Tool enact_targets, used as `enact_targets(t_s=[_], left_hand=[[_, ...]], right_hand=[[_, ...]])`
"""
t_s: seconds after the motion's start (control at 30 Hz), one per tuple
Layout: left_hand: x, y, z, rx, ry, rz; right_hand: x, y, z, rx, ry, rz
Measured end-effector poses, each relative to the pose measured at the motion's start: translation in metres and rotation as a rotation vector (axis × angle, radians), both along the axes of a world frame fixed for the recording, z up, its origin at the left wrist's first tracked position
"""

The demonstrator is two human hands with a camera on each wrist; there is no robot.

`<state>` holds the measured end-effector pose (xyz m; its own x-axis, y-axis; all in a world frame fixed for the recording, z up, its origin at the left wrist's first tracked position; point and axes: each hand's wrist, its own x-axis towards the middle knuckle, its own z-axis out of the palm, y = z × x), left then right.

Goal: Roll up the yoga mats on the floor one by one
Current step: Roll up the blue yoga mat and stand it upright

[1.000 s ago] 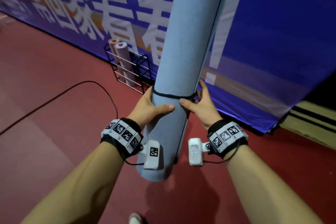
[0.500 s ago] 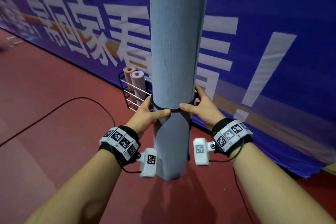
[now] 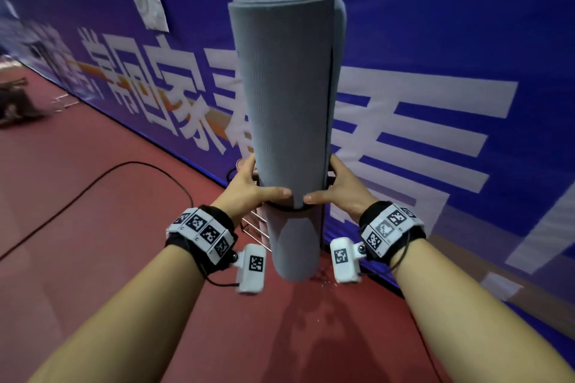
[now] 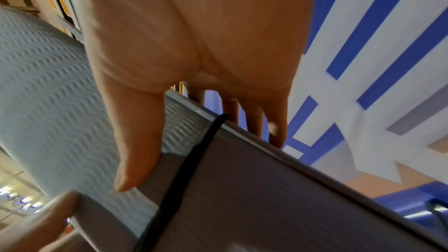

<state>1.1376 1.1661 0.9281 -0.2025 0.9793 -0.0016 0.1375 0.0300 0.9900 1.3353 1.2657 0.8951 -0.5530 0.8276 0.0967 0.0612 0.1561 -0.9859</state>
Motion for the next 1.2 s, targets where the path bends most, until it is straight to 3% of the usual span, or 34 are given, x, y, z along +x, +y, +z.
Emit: enact_targets(t_s=[0.17, 0.33, 0.57, 0.7, 0.83, 1.2], left_hand=[[-0.062, 0.084, 0.0, 0.02, 0.019, 0.126], [-0.114, 0.161, -0.026, 0.045, 0.039, 0.122], [-0.19, 0.281, -0.094, -0.031, -0.031, -0.005], [-0.242, 0.348, -0.13, -0.099, 0.029, -0.095], [-0.273, 0.389, -0.161, -0.208, -0.062, -0.194], [-0.292, 0.471, -0.243, -0.329, -0.137, -0.382]], right_hand=[[-0.069, 0.09, 0.015, 0.031, -0.016, 0.075], [-0.128, 0.161, -0.006, -0.084, -0.04, 0.067], [-0.2, 0.245, -0.059, -0.145, -0.086, -0.116], [-0.241, 0.286, -0.083, -0.129, -0.233, -0.22], [-0.273, 0.317, -0.105, -0.153, -0.316, -0.317], [-0.293, 0.376, -0.202, -0.384, -0.356, -0.531]])
